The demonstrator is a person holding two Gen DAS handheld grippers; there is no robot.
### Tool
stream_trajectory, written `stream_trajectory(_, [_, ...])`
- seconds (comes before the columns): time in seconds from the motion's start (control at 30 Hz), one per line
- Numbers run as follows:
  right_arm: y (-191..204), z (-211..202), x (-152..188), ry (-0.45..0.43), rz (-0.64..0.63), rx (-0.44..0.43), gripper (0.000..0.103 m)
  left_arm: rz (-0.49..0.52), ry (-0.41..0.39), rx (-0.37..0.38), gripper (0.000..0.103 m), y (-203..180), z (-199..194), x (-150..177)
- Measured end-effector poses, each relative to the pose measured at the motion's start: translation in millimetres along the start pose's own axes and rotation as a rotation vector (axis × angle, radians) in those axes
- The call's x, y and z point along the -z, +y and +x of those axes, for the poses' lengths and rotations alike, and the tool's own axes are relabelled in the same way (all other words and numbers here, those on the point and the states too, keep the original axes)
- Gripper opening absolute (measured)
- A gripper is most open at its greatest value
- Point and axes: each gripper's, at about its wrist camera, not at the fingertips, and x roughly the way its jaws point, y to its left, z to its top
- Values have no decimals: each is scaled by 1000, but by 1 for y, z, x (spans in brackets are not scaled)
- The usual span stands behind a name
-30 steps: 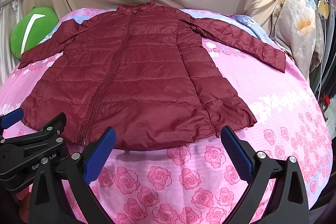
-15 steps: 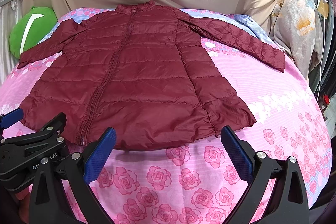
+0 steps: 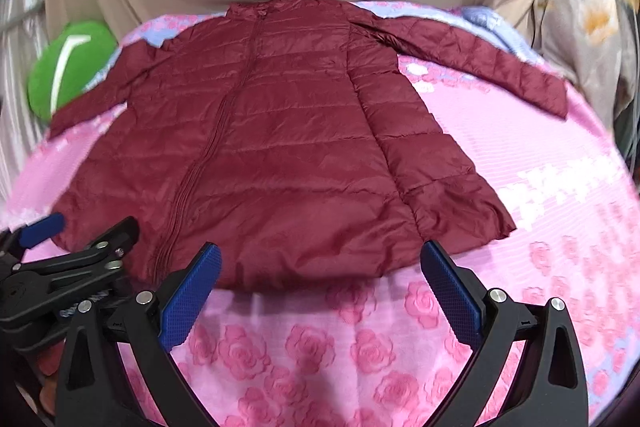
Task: Fold large clothes
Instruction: 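Grasp the jacket's sleeve cuff with the right tool and lift it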
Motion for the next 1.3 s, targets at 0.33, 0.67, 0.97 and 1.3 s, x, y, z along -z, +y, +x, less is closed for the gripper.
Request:
stream_trajectory(0.33, [-215,55,-103,-104,327,168,98,-47,-12,-13,98,36,28,-42])
stream_trajectory(0.67, [-405,130,-152,-156,685,282,97,-202,58,61,97,67,72,-58])
stream_trajectory(0.97, [-430,191,-184,-90,721,278,29,-164,87,-41,98,67,96,-75])
stream_trajectory(1.3, [-258,142,-347,-396,402,-46,7,-123,0,-39,97,73,97,-116])
